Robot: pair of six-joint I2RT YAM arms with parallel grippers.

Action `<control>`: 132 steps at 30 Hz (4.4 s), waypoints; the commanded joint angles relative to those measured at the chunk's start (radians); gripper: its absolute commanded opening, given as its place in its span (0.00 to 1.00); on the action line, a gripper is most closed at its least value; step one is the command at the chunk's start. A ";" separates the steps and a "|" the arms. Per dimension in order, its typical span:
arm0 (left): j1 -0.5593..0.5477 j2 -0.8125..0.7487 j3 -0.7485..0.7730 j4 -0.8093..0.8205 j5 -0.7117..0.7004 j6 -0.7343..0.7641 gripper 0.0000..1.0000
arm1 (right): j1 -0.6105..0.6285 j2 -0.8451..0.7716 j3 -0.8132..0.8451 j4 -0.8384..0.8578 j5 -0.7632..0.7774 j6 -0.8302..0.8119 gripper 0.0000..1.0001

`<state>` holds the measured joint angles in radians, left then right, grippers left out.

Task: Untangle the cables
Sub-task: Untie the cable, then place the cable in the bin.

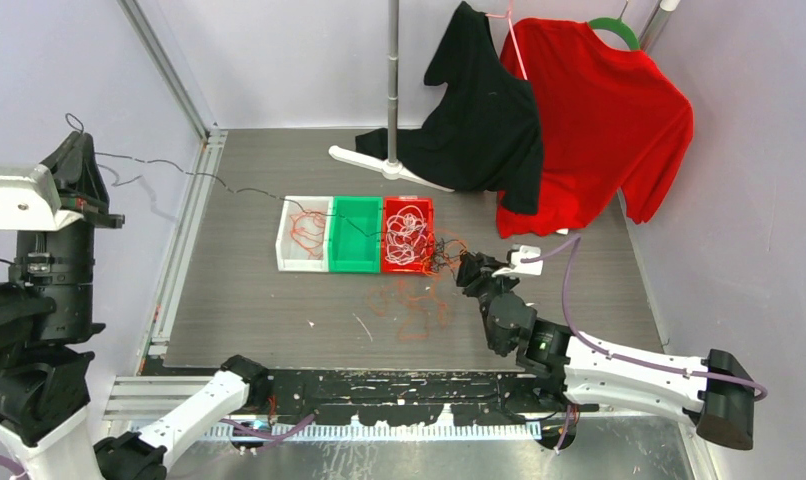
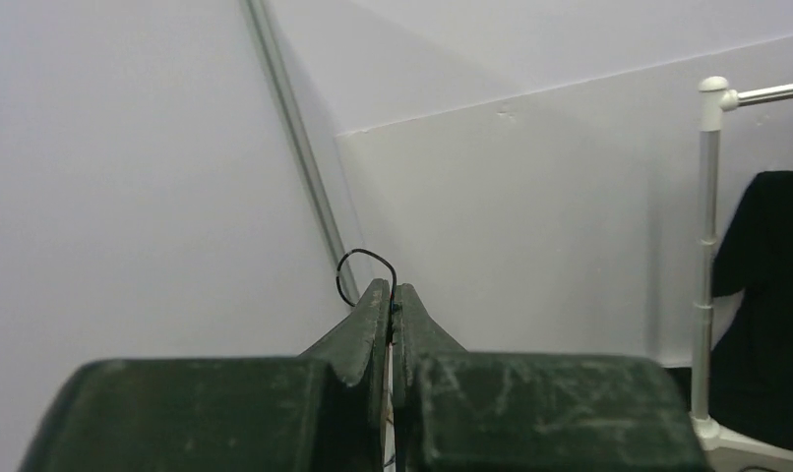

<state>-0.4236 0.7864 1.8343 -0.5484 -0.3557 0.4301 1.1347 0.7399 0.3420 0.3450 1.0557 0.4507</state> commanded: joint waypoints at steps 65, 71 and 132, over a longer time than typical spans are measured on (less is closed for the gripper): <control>-0.210 0.338 -0.255 -0.043 0.451 0.083 0.00 | -0.767 0.733 0.313 -0.269 -0.773 0.164 0.39; -0.209 0.404 -0.257 0.014 0.386 0.123 0.00 | -0.746 0.559 0.141 -0.259 -0.814 0.259 0.29; -0.211 0.954 -0.337 0.021 0.320 -0.070 0.00 | -0.327 0.158 0.024 -0.340 -0.765 0.563 0.12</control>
<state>-0.6296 1.6993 1.4658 -0.5377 -0.0551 0.3958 0.7979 0.9073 0.3645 -0.0521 0.2626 0.9943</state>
